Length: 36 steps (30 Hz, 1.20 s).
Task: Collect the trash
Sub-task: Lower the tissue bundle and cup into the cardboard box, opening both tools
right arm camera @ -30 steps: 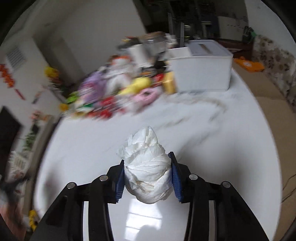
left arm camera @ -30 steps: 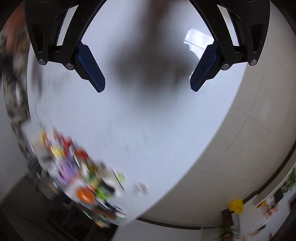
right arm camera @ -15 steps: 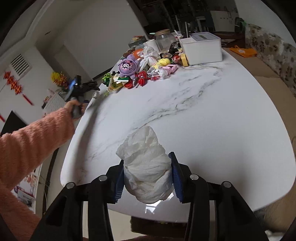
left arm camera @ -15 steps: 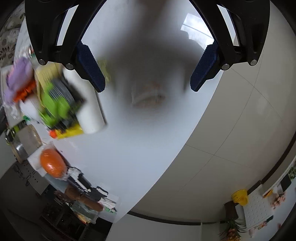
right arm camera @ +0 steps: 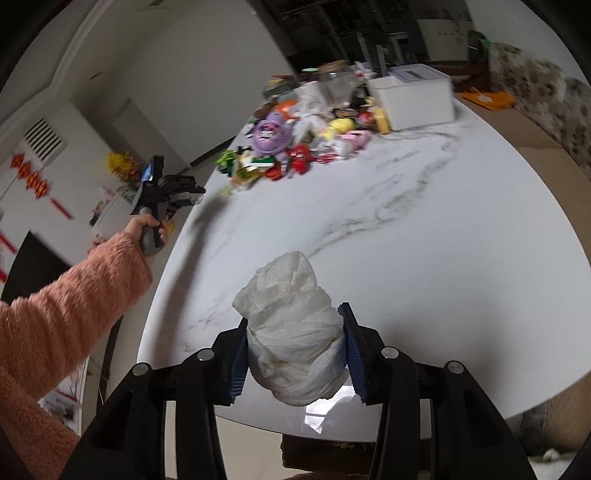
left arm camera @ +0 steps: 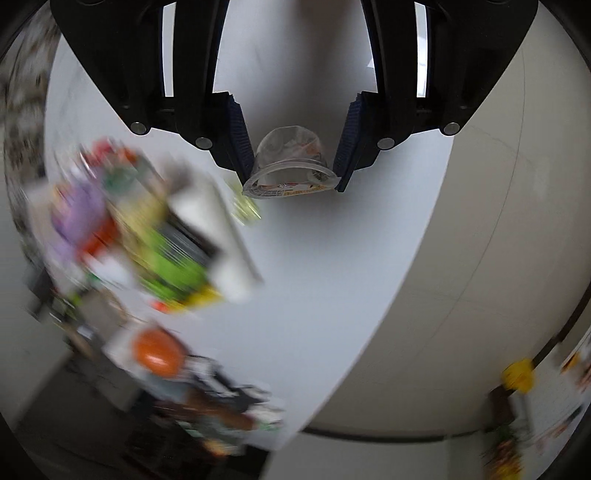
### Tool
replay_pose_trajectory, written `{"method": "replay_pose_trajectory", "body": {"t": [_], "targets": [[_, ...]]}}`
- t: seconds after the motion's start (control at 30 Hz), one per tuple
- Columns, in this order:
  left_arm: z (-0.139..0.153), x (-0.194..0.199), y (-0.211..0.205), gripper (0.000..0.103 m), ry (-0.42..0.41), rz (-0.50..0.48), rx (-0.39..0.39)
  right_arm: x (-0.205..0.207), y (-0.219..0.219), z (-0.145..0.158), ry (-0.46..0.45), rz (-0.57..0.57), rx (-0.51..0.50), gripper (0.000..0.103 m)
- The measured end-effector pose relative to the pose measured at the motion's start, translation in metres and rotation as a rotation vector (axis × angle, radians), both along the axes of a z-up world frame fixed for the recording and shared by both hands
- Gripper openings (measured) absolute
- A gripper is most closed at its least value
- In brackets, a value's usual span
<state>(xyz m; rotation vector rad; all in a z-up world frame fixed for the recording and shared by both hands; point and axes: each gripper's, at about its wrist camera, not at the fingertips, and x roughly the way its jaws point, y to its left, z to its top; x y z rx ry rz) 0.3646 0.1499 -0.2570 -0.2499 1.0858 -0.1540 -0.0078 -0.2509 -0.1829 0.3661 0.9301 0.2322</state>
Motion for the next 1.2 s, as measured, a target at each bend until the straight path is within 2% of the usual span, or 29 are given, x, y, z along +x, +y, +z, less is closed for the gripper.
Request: {"method": "replay_pose_trajectory", "body": {"t": [0.17, 0.3, 0.4, 0.5, 0.6, 0.63, 0.73, 0.83, 0.93, 1.03, 1.1, 1.13, 1.17, 1.2], "targets": [[0.043, -0.112, -0.022, 0.042, -0.105, -0.151, 0.035, 0.003, 0.019, 0.007, 0.007, 0.119, -0.005, 0.045], [0.058, -0.205, -0.035, 0.042, -0.117, -0.24, 0.045, -0.003, 0.041, 0.001, 0.051, 0.255, -0.02, 0.045], [0.057, -0.273, -0.05, 0.042, -0.103, -0.341, 0.078, -0.016, 0.059, -0.011, 0.101, 0.363, -0.03, 0.045], [0.046, -0.331, -0.065, 0.042, -0.035, -0.416, 0.045, -0.036, 0.074, -0.028, 0.159, 0.456, -0.074, 0.045], [0.024, -0.394, -0.085, 0.042, 0.042, -0.503, 0.045, -0.061, 0.079, -0.053, 0.232, 0.516, -0.113, 0.045], [0.015, -0.409, -0.091, 0.043, 0.076, -0.522, 0.036, -0.068, 0.08, -0.062, 0.255, 0.529, -0.132, 0.045], [-0.04, -0.453, -0.111, 0.042, 0.222, -0.567, 0.0, -0.091, 0.079, -0.103, 0.339, 0.537, -0.185, 0.045], [-0.095, -0.468, -0.128, 0.043, 0.309, -0.588, -0.001, -0.105, 0.073, -0.146, 0.39, 0.5, -0.226, 0.045], [-0.17, -0.469, -0.144, 0.042, 0.394, -0.568, 0.037, -0.108, 0.06, -0.205, 0.474, 0.407, -0.264, 0.045], [-0.257, -0.454, -0.16, 0.042, 0.479, -0.538, 0.091, -0.104, 0.046, -0.262, 0.531, 0.335, -0.323, 0.045], [-0.295, -0.454, -0.163, 0.044, 0.514, -0.516, 0.123, -0.1, 0.039, -0.299, 0.571, 0.296, -0.358, 0.057], [-0.319, -0.449, -0.167, 0.05, 0.539, -0.5, 0.173, -0.1, 0.036, -0.314, 0.585, 0.277, -0.37, 0.071], [-0.333, -0.447, -0.169, 0.067, 0.561, -0.492, 0.188, -0.097, 0.035, -0.326, 0.589, 0.257, -0.386, 0.073], [-0.35, -0.444, -0.171, 0.074, 0.591, -0.481, 0.214, -0.094, 0.033, -0.338, 0.59, 0.234, -0.399, 0.074]]}}
